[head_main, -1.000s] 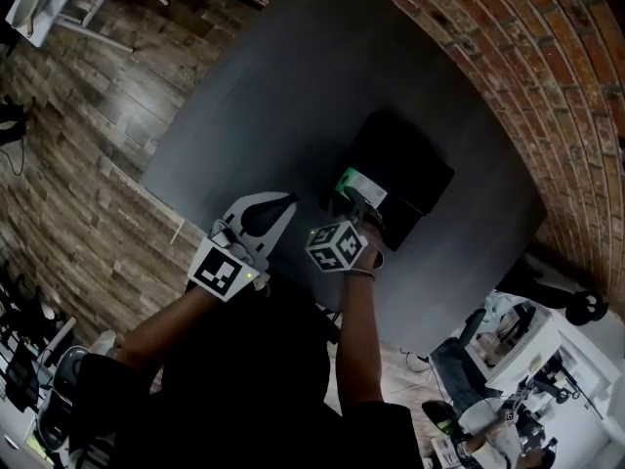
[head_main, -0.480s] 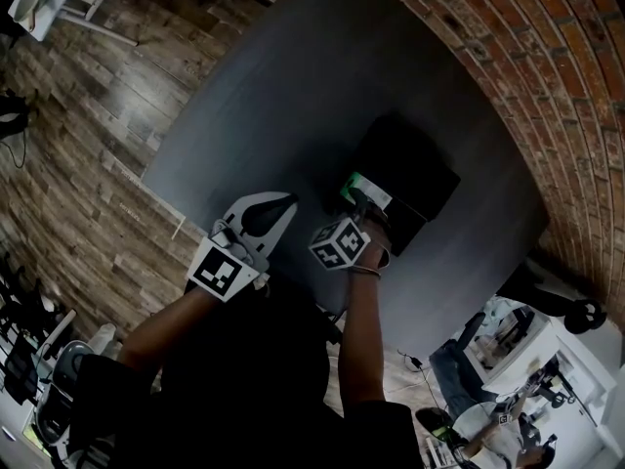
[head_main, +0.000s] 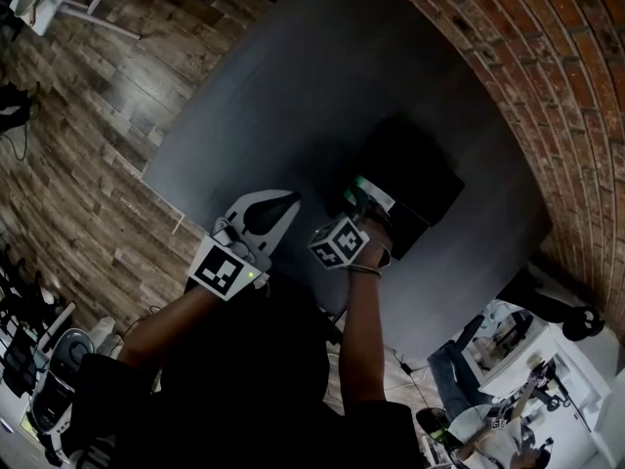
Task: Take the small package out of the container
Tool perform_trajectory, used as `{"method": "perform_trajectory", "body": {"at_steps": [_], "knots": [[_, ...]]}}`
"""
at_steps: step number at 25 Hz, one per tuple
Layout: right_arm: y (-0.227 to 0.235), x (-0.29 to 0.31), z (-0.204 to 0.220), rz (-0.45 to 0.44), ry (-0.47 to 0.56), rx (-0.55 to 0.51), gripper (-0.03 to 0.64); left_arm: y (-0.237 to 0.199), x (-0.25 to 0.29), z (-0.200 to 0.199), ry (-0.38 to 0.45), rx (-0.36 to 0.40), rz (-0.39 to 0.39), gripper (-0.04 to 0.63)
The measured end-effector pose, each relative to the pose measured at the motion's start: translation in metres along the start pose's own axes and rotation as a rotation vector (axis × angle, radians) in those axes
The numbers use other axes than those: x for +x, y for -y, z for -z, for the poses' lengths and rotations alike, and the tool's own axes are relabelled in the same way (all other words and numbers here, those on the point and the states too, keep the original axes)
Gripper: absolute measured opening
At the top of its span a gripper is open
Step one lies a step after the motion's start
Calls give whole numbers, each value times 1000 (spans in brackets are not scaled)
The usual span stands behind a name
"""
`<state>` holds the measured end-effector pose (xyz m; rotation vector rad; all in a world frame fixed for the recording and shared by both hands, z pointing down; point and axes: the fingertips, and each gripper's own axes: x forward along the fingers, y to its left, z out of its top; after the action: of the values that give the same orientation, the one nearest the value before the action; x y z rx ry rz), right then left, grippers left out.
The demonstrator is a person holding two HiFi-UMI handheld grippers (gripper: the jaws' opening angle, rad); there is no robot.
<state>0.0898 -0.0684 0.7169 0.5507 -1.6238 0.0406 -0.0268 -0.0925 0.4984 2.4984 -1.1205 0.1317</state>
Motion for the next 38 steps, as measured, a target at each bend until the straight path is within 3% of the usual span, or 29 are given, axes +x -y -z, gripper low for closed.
{"method": "perform_trajectory", "body": {"at_steps": [4,27,38], "knots": [[10,-1,-2,43,5,-3,112,-1,1,0,3,-4,-3,34],[20,-17,0,125,15,63,64,1,3,0,10,-21,5,34],[33,-30,1,231,-4,175,50,3,1,0,13,-24,4,34]]}}
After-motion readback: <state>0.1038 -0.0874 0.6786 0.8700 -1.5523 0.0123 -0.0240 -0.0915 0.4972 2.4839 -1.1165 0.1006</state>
